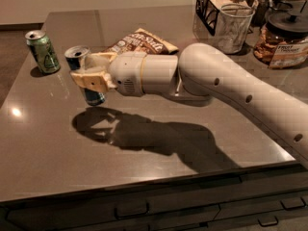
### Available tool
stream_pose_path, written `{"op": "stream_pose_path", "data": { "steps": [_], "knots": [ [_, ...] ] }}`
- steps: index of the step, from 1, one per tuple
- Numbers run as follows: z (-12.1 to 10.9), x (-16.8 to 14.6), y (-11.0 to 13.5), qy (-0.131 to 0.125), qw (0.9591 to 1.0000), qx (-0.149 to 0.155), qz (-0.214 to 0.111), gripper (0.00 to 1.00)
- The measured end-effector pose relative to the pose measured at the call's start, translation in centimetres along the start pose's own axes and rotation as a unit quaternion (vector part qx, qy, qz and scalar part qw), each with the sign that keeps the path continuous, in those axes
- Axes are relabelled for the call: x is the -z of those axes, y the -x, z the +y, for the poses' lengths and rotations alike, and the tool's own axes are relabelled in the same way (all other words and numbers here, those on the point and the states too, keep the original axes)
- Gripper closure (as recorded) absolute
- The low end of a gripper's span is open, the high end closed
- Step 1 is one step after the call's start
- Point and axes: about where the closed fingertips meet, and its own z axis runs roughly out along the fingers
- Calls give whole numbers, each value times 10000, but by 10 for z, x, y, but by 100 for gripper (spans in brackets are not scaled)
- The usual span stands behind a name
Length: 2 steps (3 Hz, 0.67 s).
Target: Place redbull can upright
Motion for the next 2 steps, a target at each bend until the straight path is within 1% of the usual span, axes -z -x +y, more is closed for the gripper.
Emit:
{"op": "stream_pose_path", "data": {
  "steps": [1,2],
  "knots": [
    [-6,3,-8,-89,9998,22,-199,100],
    [-12,9,-19,-200,9993,16,-317,100]
  ]
}}
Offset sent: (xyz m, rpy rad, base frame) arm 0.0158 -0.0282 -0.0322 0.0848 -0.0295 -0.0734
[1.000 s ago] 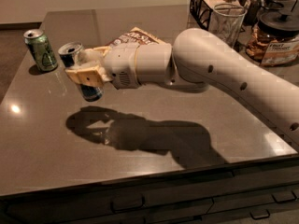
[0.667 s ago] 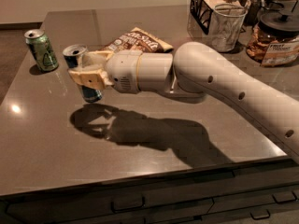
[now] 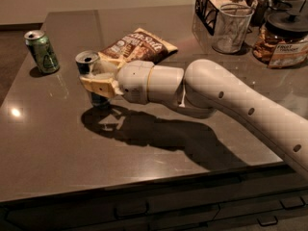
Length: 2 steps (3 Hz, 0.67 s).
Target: Place redbull can upright
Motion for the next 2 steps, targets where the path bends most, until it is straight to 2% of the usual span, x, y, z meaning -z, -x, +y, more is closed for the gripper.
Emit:
{"op": "stream_pose_path", "data": {
  "steps": [1,2],
  "knots": [
    [-4,3,-8,-52,9999,-38,-90,81],
    [-6,4,-15,-76,9999,-29,-119,58]
  ]
}}
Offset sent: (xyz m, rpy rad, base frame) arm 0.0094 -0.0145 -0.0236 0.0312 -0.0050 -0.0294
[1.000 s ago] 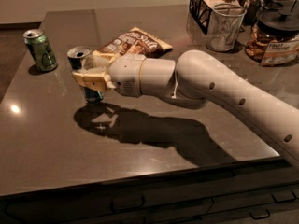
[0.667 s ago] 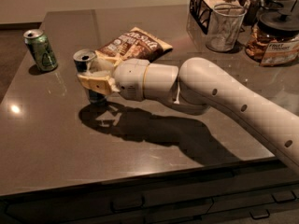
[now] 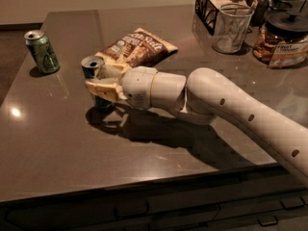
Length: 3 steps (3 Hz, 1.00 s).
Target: Place redbull can upright
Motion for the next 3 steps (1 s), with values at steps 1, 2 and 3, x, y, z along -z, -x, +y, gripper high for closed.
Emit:
{"op": "stream_pose_path", "data": {
  "steps": [1,2,3],
  "knots": [
    [-2,3,-4,-24,10000,0,-16,36],
    [0,1,-4,-10,10000,5,-17,12],
    [1,0,-4,6,10000,9,-17,0]
  ]
}}
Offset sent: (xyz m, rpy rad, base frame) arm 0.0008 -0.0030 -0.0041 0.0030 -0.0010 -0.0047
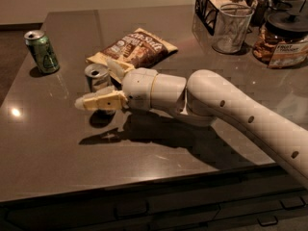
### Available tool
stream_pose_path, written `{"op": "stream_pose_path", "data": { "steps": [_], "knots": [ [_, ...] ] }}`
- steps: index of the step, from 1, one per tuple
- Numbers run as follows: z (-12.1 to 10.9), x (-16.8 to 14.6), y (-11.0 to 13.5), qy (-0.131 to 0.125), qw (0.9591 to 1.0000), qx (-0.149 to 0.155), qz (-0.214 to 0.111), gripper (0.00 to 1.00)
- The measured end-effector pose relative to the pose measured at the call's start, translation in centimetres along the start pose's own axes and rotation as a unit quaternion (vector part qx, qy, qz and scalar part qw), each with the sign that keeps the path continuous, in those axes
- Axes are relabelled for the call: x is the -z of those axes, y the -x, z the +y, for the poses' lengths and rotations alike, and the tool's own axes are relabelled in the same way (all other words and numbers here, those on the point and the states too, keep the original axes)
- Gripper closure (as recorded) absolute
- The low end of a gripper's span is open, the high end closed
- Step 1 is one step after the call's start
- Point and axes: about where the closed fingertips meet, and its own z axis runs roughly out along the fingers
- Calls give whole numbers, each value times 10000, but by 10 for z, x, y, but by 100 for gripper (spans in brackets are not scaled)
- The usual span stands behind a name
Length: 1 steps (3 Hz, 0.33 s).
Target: Place redbull can upright
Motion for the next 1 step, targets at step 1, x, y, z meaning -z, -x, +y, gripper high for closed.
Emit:
{"op": "stream_pose_path", "data": {
  "steps": [1],
  "knots": [
    [0,0,0,1,10000,0,0,0]
  ]
}}
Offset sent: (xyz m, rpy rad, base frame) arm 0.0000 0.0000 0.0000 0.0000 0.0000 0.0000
